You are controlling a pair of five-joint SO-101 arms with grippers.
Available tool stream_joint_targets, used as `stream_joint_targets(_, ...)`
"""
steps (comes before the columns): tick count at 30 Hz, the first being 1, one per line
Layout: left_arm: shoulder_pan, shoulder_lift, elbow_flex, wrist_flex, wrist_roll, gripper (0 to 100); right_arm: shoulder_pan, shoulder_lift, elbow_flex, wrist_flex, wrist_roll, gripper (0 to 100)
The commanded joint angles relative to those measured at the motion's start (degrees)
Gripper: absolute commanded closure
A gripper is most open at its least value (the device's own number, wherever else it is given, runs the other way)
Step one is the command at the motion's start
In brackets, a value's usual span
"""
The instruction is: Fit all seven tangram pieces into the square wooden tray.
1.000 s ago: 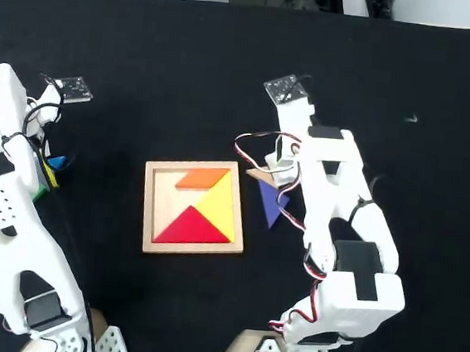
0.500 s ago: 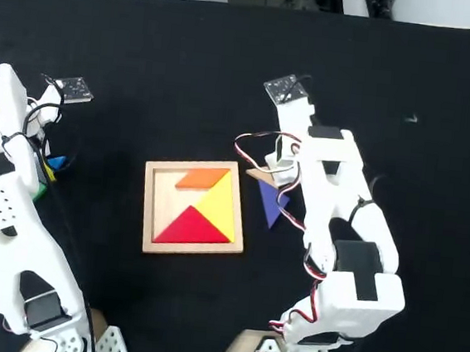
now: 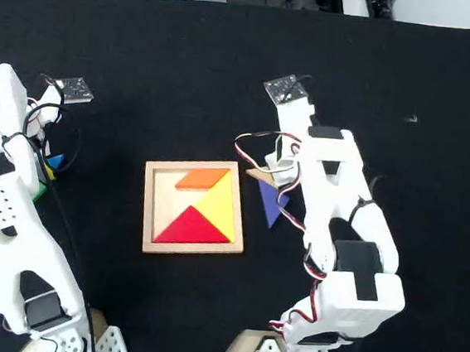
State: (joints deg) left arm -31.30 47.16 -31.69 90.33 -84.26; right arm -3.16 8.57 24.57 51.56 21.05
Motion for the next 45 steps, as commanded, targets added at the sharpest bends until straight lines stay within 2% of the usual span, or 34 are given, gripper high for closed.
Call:
stream_joint_targets(1,0.31,-1.41,-0.40,1.14,-4.40,83,0.79,-0.22,-0.04,-0.88,-0.09,81.1)
stream_joint_targets(5,0.92,-0.88,-1.80,1.14,5.27,94,0.79,-0.22,-0.04,-0.88,-0.09,81.1)
stream_joint_targets(10,1.01,-1.05,-1.89,1.14,10.46,89,0.79,-0.22,-0.04,-0.88,-0.09,81.1)
stream_joint_targets(15,3.56,-1.41,-2.77,2.64,18.02,89,0.79,-0.22,-0.04,-0.88,-0.09,81.1)
stream_joint_targets(19,5.76,-1.58,-12.00,8.09,19.52,89,0.79,-0.22,-0.04,-0.88,-0.09,81.1)
stream_joint_targets(21,7.78,-2.46,-22.29,9.23,26.99,89,0.79,-0.22,-0.13,-0.88,-0.09,81.1)
stream_joint_targets(24,11.38,-1.93,-37.23,4.48,44.40,87,0.79,-0.22,-0.13,-0.88,-0.09,81.1)
stream_joint_targets(27,15.52,2.81,-40.75,-4.57,58.29,81,0.79,-0.22,-0.13,-0.88,-0.09,81.1)
stream_joint_targets(31,17.36,12.57,-40.84,-19.25,69.63,80,0.79,-0.22,-0.13,-0.88,-0.09,81.1)
stream_joint_targets(34,16.66,19.08,-41.36,-26.64,70.59,84,0.79,-0.22,-0.04,-0.88,-0.09,81.1)
stream_joint_targets(36,15.69,21.63,-42.77,-28.48,70.59,88,0.79,-0.22,-0.04,-0.88,-0.09,81.1)
stream_joint_targets(43,15.60,27.25,-47.60,-27.60,71.03,91,0.70,-0.22,-0.04,-0.88,-0.09,81.1)
stream_joint_targets(45,16.04,27.69,-48.22,-23.30,70.95,91,0.70,-0.22,-0.04,-0.88,-0.09,81.1)
